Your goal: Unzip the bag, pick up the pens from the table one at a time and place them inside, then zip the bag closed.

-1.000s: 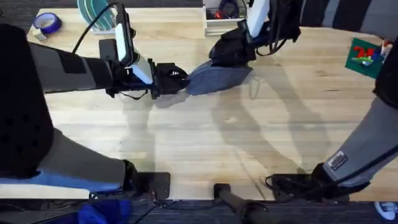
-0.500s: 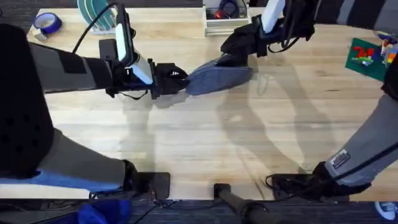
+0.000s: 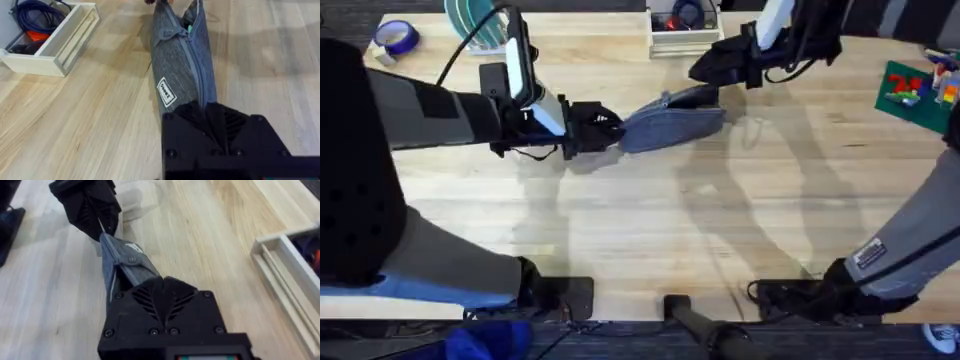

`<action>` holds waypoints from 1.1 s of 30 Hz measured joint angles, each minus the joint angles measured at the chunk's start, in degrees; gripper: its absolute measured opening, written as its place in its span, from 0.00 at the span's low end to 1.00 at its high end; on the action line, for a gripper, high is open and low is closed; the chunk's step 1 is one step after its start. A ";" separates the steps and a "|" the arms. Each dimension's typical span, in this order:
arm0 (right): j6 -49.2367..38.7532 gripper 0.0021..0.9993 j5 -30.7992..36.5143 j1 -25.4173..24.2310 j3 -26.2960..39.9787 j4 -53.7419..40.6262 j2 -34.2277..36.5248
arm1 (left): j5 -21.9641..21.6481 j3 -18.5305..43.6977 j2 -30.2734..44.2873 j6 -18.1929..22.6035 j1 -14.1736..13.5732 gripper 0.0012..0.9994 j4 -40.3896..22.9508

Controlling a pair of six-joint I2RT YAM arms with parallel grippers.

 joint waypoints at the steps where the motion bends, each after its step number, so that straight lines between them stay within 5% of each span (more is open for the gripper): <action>1: 0.02 0.03 0.03 -0.45 0.00 -0.45 0.00 | 0.00 0.00 0.00 -0.02 0.00 0.04 0.00; 18: 0.08 0.05 0.03 -3.22 0.00 -1.56 0.00 | -0.04 0.00 0.00 -0.02 0.00 0.04 0.00; 24: 0.19 0.90 0.03 -3.22 0.00 -1.62 0.00 | -0.09 0.00 0.00 -0.02 0.00 0.04 0.00; 25: 0.13 0.97 0.03 -3.22 0.00 -1.55 0.01 | -0.10 0.00 0.00 -0.02 0.00 0.04 0.00; 33: 0.26 1.00 -0.45 -3.22 0.00 -4.72 0.00 | -0.11 0.00 0.00 -0.02 0.00 0.04 0.00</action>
